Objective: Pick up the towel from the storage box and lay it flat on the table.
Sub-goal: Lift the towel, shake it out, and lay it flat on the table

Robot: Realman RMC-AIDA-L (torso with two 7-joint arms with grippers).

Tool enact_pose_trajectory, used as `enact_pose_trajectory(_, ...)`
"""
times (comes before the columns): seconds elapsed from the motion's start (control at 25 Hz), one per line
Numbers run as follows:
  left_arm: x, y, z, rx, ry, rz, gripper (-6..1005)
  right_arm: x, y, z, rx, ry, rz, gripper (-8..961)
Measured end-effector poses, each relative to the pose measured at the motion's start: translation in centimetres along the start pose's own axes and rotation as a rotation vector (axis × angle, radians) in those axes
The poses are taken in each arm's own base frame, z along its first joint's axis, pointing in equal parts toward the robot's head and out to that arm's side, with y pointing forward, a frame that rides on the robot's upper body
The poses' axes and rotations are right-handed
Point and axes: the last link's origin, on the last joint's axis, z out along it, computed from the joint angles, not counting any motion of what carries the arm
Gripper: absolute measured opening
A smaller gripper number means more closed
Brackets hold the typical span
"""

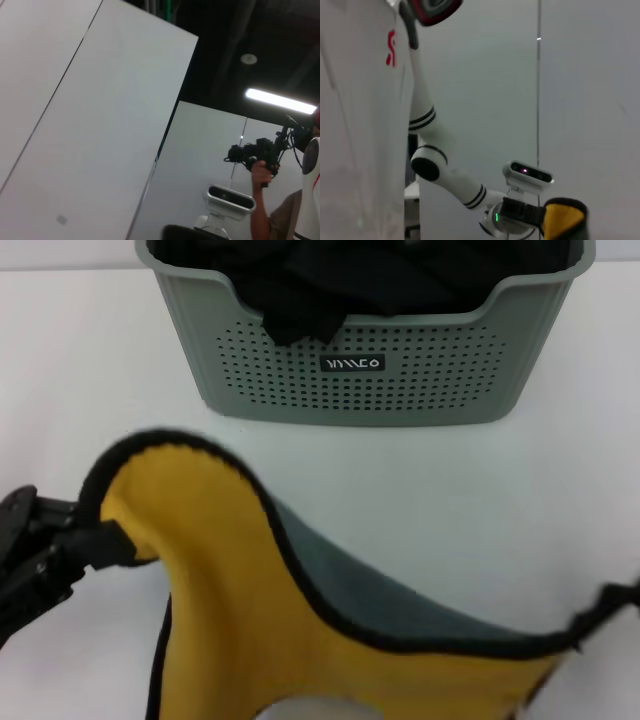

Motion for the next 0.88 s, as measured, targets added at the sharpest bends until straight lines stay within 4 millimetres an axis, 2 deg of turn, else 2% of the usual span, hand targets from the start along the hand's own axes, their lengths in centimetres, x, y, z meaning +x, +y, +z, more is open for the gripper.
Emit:
enact_pose_trajectory(0.12,-0.3,0.3,-0.4,0.012,-0.015,-0.027,9,1.3,0.3,-2.0,0.055,-0.036,0.071,38)
enact_pose_trajectory(0.28,-0.4,0.4,0.1,-0.020,-0.047,-0.016,10,2.9,0.6,-4.7,0.108,-0.130,0.131,39)
enact_pose_trajectory(0.4,-1.0,-0.5,0.1,0.004,-0.071,-0.035,10,4.2,0.0,-5.9,0.173,-0.160,0.179,40)
enact_pose_trajectory(0.56,-2.3,-2.9,0.0,0.127,-0.092,-0.079,10,6.6,-1.7,-6.1,0.275,-0.122,0.255,42)
enact_pose_trajectory(0.64,-3.2,-5.1,0.3,0.235,-0.137,-0.088,10,7.9,-2.7,-6.0,0.320,-0.097,0.293,42)
enact_pose_trajectory(0.68,-3.2,-5.1,0.3,0.235,-0.137,-0.088,10,8.4,-3.2,-5.9,0.337,-0.086,0.307,43)
enact_pose_trajectory(0.88,-4.3,-8.2,1.2,0.366,-0.207,-0.067,10,12.0,-6.4,-5.2,0.443,-0.021,0.402,44)
